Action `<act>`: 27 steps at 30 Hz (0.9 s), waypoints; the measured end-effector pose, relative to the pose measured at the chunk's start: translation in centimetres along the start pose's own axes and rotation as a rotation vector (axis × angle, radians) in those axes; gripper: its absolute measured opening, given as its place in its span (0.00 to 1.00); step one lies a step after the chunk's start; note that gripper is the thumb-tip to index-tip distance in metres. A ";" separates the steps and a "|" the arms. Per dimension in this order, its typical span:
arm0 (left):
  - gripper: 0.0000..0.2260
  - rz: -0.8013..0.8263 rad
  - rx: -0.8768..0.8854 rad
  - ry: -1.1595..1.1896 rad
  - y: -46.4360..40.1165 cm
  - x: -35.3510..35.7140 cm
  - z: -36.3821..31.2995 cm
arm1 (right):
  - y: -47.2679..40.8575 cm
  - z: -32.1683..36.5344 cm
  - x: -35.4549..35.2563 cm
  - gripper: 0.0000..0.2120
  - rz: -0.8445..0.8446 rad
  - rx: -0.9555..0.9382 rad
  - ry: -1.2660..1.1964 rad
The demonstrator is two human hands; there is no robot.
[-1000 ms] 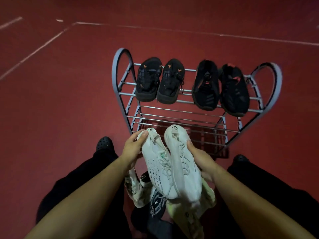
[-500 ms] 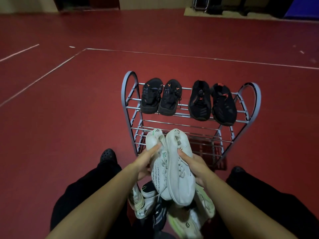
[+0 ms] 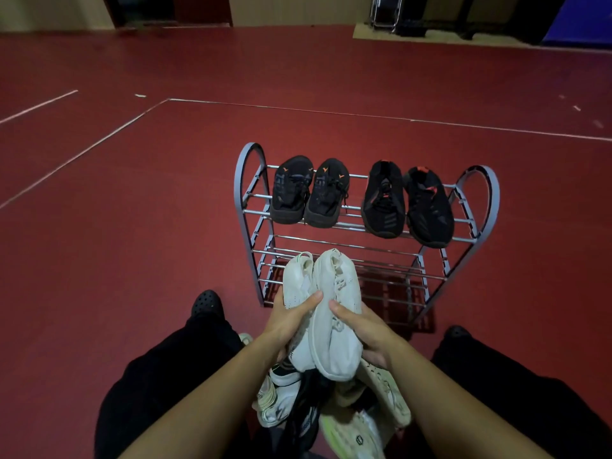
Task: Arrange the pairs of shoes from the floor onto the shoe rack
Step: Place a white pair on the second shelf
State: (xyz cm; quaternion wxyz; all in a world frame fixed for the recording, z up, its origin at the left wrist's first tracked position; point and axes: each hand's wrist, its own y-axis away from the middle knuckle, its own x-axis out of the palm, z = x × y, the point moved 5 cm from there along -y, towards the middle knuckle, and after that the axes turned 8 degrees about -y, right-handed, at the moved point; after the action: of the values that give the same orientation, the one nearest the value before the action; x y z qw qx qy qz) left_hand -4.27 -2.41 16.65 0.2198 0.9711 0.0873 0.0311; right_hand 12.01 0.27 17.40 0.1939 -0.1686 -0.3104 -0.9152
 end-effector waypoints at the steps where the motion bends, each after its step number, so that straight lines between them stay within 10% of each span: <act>1: 0.31 -0.006 0.013 -0.003 -0.2 -0.2 0.1 | -0.1 -0.1 0.0 0.29 0.041 0.020 0.008; 27: 0.29 -0.219 0.006 -0.192 -5.8 -4.2 0.5 | -2.1 -0.1 -2.7 0.25 0.050 0.155 -0.082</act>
State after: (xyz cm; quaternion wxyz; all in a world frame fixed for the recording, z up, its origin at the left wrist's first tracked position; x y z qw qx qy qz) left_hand -9.24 1.77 13.60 0.2263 0.9550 0.1712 -0.0866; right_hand 13.33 2.44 15.09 0.2162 -0.1981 -0.3839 -0.8756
